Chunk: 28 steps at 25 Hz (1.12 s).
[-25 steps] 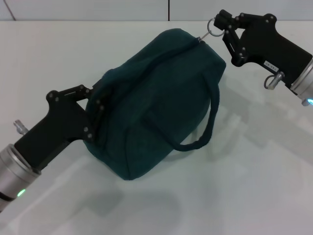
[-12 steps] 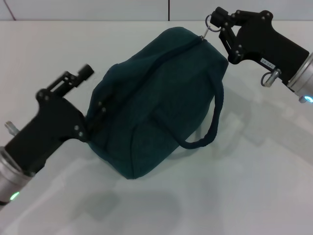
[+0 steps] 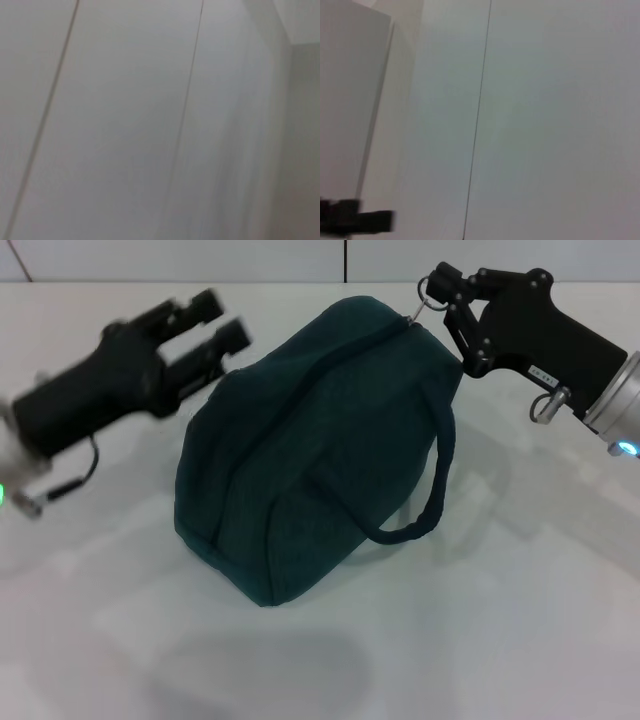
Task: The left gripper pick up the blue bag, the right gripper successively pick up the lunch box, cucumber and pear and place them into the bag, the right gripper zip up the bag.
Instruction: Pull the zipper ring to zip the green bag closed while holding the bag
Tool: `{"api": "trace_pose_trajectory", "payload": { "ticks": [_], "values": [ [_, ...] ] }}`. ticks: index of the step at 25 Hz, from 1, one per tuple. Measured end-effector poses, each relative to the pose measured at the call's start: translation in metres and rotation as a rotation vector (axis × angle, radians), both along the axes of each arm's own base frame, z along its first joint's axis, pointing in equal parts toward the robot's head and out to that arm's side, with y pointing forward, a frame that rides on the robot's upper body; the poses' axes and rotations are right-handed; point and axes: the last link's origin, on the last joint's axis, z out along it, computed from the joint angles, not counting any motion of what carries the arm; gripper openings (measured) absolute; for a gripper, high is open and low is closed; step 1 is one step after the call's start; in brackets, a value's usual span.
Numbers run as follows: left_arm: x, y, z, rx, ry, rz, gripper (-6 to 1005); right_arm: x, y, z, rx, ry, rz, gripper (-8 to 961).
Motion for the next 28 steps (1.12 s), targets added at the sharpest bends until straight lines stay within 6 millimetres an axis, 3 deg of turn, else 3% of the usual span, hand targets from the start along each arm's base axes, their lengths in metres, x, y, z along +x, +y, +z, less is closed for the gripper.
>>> {"api": "trace_pose_trajectory", "payload": {
  "ticks": [5, 10, 16, 28],
  "values": [
    [0.030, 0.038, 0.009, -0.211, 0.051, 0.029, 544, 0.000, -0.002, -0.001, -0.004, 0.003, 0.003, 22],
    [0.052, 0.063, -0.003, -0.312, 0.174, 0.107, 532, 0.002, -0.004, -0.001, -0.005, 0.005, 0.000, 21],
    [0.064, 0.069, -0.019, -0.360, 0.251, 0.131, 515, 0.003, -0.006, -0.001, -0.009, 0.011, 0.008, 21],
    [0.061, 0.071, -0.034, -0.353, 0.323, 0.159, 465, 0.006, -0.010, -0.001, -0.014, 0.015, 0.007, 21]
  ]
}}
